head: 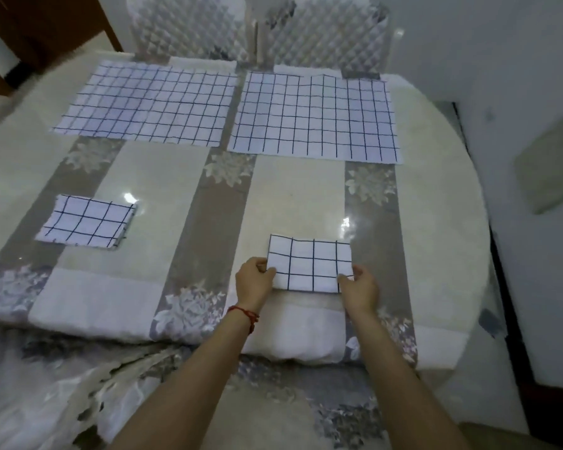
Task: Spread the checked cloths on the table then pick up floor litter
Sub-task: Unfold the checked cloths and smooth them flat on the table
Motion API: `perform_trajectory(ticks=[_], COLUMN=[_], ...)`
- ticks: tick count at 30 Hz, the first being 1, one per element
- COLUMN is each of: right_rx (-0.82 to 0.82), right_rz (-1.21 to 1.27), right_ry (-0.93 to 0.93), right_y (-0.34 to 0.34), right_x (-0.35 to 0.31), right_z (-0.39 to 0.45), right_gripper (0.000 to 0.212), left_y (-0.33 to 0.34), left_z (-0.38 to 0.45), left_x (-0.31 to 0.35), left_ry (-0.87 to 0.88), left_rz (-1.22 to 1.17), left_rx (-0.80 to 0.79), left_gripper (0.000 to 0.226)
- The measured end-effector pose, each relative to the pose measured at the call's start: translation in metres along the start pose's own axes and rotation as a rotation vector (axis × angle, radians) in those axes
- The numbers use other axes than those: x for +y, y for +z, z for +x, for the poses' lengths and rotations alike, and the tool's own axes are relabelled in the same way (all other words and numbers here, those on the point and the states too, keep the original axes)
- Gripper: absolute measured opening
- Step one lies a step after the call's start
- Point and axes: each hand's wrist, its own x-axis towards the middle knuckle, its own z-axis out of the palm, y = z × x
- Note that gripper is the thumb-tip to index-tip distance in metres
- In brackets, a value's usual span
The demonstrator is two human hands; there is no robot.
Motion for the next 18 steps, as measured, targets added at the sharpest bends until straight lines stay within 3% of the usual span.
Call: perform_trajectory(ticks=[6, 10, 15, 18], right_rx=[0.089, 0.198, 0.034, -0.064], right_rz=[0.020, -0.059, -0.004, 0.026], right_ry=[-0.002, -0.142, -0.520, -0.620], right_y=[-0.001, -0.010, -0.026, -0.034], right_x=[0.010, 0.005, -0.039, -0.056], right_z=[-0.022, -0.035, -0.058, -0.068], right_gripper=[0.027, 0.039, 0.041, 0.049], left_y=[-0.012, -0.022, -0.037, -0.048], left_z=[0.012, 0.007, -0.007, -0.021], left_x=[-0.006, 0.001, 0.022, 0.040], left_ry=[0.083, 0.265, 0.550, 0.719], left_rz=[-0.120, -0.131, -0.048, 0.008], left_rx=[-0.053, -0.094, -0.110, -0.152], left_gripper=[0.016, 0.002, 0.027, 0.012])
